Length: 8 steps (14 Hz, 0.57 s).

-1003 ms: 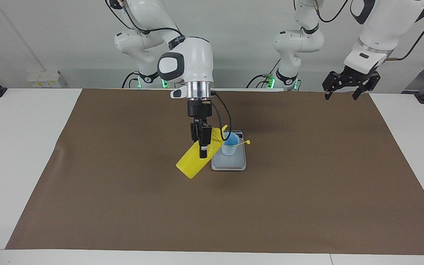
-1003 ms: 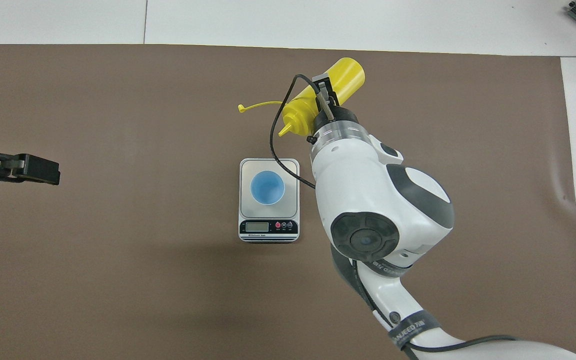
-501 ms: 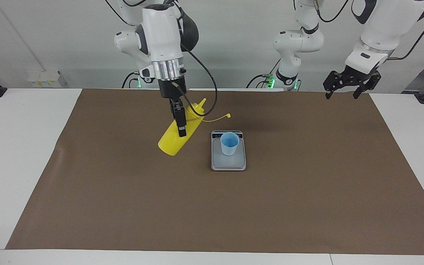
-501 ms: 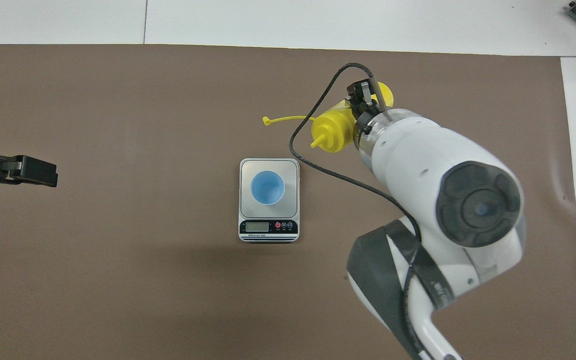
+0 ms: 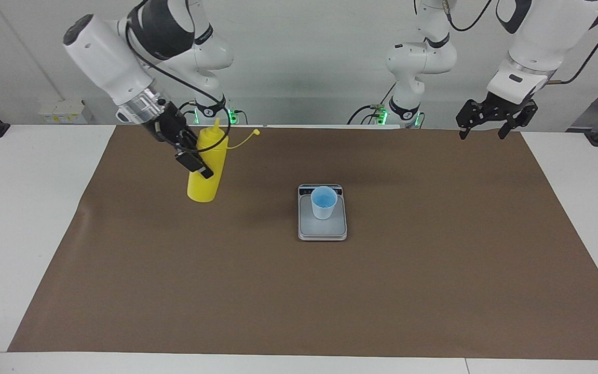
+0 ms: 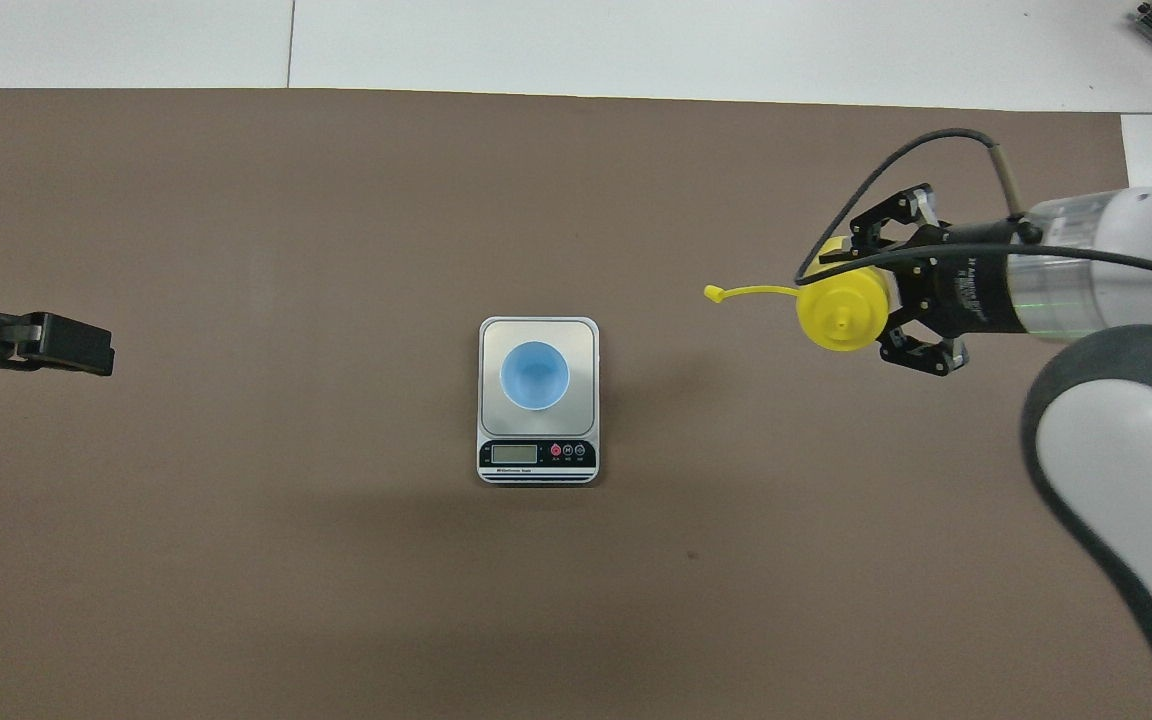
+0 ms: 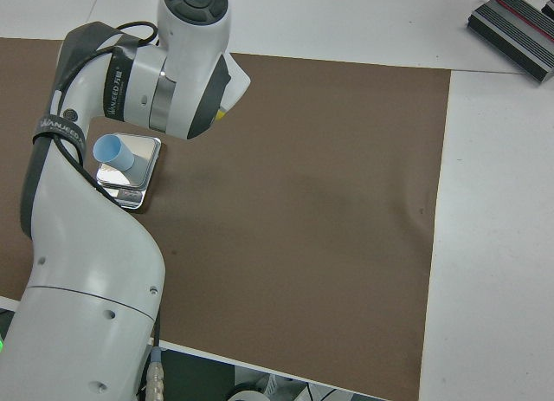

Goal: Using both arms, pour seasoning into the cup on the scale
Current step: 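Turn the bottle upright and carry it back with the right gripper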

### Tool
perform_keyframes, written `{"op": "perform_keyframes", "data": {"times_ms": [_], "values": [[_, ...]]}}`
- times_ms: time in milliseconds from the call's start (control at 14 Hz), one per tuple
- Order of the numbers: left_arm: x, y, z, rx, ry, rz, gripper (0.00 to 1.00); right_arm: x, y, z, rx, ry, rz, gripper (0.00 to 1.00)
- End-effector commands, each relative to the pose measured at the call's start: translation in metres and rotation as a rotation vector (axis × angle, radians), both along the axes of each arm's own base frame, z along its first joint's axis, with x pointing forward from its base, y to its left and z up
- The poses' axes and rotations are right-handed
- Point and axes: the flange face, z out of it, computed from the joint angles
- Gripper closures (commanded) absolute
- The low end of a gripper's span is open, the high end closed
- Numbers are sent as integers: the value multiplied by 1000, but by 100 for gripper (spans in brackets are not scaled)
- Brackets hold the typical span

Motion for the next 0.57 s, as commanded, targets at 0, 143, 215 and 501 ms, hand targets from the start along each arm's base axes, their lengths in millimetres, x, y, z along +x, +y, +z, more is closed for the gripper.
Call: {"op": "perform_keyframes", "data": {"times_ms": [0, 143, 215, 501], "values": [[-9, 3, 3, 4, 2, 15, 0, -13, -25, -7, 71, 58, 8, 100], [-9, 2, 3, 4, 2, 13, 0, -10, -66, -32, 167, 141, -40, 100], [-9, 2, 3, 4, 2, 13, 0, -8, -80, -47, 177, 154, -23, 100], [-9, 3, 3, 4, 2, 15, 0, 5, -132, -115, 265, 214, 35, 100]]}}
